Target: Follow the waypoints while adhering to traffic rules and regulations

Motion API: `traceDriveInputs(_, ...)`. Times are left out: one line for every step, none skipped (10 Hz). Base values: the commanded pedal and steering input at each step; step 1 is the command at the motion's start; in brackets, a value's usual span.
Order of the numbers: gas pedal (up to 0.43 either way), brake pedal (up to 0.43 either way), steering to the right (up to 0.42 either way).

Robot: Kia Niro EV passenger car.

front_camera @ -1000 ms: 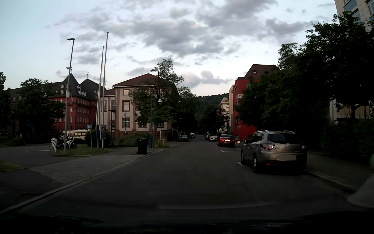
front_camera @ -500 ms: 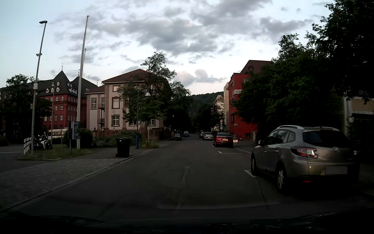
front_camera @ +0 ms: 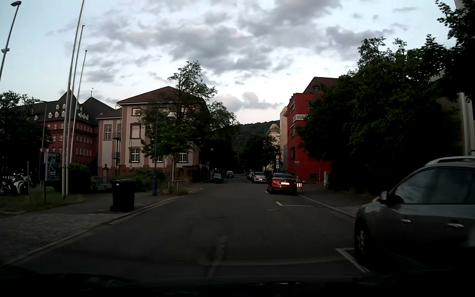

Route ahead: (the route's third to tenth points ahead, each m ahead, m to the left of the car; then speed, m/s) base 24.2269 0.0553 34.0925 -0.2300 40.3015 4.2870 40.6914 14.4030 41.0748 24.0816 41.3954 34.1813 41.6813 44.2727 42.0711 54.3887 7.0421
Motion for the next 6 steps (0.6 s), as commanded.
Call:
traceDriveInputs(0.028, 0.000, 0.011)
traceDriveInputs(0.008, 0.000, 0.004)
traceDriveInputs(0.008, 0.000, 0.000)
traceDriveInputs(0.008, 0.000, -0.001)
traceDriveInputs(0.008, 0.000, -0.003)
traceDriveInputs(0.008, 0.000, -0.004)
